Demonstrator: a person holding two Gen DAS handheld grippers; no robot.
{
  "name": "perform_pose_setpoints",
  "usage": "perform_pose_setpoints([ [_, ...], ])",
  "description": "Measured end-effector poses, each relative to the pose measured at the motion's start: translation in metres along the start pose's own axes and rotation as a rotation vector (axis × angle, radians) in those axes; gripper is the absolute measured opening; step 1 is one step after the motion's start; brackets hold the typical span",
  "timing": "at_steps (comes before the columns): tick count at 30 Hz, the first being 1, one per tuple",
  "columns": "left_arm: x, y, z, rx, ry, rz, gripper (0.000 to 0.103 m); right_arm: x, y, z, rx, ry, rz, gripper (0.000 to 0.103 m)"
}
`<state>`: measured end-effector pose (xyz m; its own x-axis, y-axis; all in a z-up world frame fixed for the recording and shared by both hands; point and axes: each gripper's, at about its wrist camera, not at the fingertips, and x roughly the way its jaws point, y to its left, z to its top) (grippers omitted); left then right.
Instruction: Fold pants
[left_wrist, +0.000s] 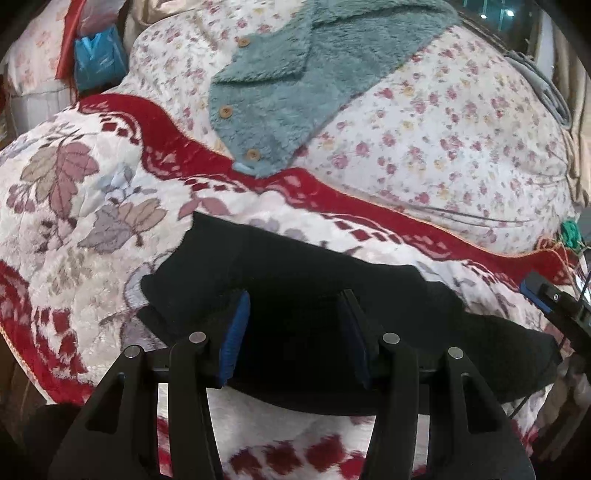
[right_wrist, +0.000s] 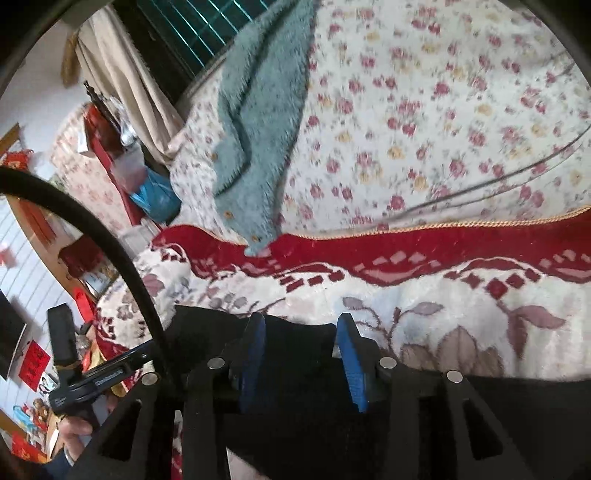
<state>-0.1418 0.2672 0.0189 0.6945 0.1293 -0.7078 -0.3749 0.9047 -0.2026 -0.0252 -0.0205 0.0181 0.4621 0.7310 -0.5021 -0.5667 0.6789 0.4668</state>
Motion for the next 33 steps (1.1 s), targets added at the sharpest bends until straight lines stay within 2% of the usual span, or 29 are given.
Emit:
perform_pose_setpoints([
  [8,-0.004,-0.027,-0.004,0.032,0.019,-0.046,0.049,-0.028,0.001,-0.015,-0.015,-0.030,-0.031,0.040],
  [9,-0.004,-0.029,-0.004,0.035,0.021,-0.052,0.049,-0.034,-0.001,-0.018,-0.004,-0.036,-0.033,0.041],
  [11,-0.004,-0.036,-0.005,0.042,0.034,-0.079,0.049,-0.044,-0.009,-0.021,0.017,-0.048,-0.039,0.049],
  [14,-0.004,-0.048,-0.005,0.060,0.044,-0.105,0.049,-0.062,-0.020,-0.027,0.036,-0.062,-0.067,0.049],
  [19,-0.001,-0.073,-0.011,0.101,0.062,-0.156,0.049,-0.100,-0.057,-0.041,0.110,-0.079,-0.159,0.049],
  [25,0.011,-0.120,-0.020,0.176,0.122,-0.260,0.049,-0.140,-0.099,-0.059,0.185,-0.077,-0.272,0.049],
  [33,0.026,-0.204,-0.033,0.327,0.196,-0.395,0.049,-0.200,-0.148,-0.084,0.317,-0.092,-0.415,0.052],
])
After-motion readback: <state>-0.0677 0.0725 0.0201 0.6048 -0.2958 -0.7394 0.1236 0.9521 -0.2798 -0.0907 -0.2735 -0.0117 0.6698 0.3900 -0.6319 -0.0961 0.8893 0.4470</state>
